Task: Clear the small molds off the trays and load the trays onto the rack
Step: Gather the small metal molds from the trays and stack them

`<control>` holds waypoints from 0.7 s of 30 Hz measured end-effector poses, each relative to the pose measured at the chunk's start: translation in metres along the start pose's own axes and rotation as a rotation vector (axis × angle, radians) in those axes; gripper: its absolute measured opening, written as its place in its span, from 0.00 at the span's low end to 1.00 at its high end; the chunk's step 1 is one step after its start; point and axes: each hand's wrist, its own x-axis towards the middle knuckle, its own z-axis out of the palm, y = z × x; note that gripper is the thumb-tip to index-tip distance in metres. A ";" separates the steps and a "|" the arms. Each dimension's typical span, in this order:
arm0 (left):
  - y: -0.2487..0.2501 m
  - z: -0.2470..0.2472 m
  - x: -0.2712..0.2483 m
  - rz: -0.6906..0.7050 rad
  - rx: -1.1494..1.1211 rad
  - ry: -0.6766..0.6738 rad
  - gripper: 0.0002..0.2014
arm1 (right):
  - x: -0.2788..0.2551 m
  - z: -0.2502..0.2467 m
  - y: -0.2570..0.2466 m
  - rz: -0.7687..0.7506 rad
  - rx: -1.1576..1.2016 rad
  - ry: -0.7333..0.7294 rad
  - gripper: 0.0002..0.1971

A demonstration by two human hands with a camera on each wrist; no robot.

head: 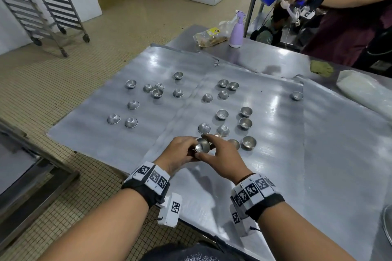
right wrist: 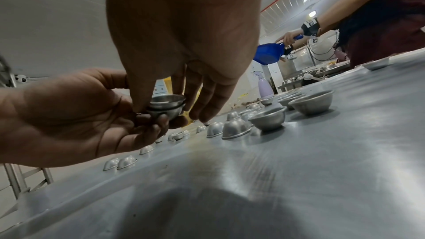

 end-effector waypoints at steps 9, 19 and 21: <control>-0.015 -0.004 0.012 0.082 0.256 0.181 0.07 | -0.004 -0.026 0.035 0.245 -0.197 0.126 0.23; -0.017 0.010 0.018 0.105 0.298 0.139 0.08 | -0.009 -0.034 0.051 0.289 -0.325 -0.026 0.09; -0.017 0.012 0.019 0.107 0.294 0.140 0.07 | -0.010 -0.035 0.051 0.273 -0.330 -0.029 0.08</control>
